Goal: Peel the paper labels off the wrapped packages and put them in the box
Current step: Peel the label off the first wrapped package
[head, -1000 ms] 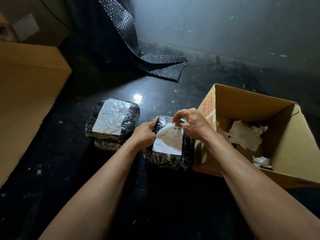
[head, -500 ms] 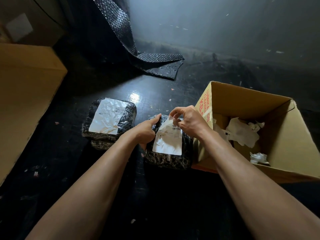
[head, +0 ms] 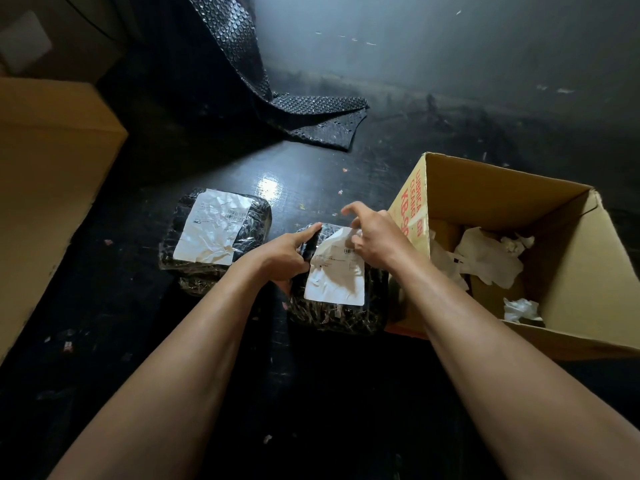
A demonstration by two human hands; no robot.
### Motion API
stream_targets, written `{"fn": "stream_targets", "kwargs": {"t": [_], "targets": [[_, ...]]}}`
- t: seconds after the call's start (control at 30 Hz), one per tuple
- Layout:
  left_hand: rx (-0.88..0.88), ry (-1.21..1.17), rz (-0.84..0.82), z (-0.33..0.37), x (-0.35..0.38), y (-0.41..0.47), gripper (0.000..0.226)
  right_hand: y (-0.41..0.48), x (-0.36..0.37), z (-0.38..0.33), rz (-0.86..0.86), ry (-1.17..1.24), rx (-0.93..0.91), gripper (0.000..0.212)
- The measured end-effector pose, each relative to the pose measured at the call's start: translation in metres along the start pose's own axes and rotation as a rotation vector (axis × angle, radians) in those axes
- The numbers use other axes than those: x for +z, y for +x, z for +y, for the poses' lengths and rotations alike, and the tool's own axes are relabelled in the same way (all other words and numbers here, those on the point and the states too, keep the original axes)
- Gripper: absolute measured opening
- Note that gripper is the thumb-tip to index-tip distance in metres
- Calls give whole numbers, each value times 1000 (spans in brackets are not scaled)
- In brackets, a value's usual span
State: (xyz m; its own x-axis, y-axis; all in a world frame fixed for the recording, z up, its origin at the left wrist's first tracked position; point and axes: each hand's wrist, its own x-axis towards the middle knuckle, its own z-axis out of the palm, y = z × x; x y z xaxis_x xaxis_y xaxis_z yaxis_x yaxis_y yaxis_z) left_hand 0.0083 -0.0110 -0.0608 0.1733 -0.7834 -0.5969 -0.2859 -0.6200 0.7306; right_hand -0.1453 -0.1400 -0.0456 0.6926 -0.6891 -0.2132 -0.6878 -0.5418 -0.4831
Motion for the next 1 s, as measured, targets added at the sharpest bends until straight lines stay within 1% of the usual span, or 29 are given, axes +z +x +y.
{"fn": "stream_targets", "kwargs": {"t": [0.1,0.23,0.37,0.57,0.7,0.8,0.87,0.93,1.0], "targets": [[29,15,12,2,1,0,92,3,-1,4,18,-131,0,19],[83,15,50,-1,2,1,89,6,-2,5,73,-120,18,14],[71,-31,69,-7,4,0,90,10,-1,5,57,-121,6,9],[37,-111,89,-10,7,2,91,10,-6,4,65,-126,-31,10],[44,-129,129,-18,8,6,93,5,-8,1,84,-113,-84,14],[62,-128,125,-20,7,8,94,2,-10,1,89,-143,-107,16],[92,-83,115,-15,6,6,92,0,-11,2,72,-159,-103,18],[118,17,100,-9,4,5,91,-1,-11,4,68,-163,-93,19],[127,93,51,-3,3,4,94,-1,-11,5,72,-158,-83,18]]}}
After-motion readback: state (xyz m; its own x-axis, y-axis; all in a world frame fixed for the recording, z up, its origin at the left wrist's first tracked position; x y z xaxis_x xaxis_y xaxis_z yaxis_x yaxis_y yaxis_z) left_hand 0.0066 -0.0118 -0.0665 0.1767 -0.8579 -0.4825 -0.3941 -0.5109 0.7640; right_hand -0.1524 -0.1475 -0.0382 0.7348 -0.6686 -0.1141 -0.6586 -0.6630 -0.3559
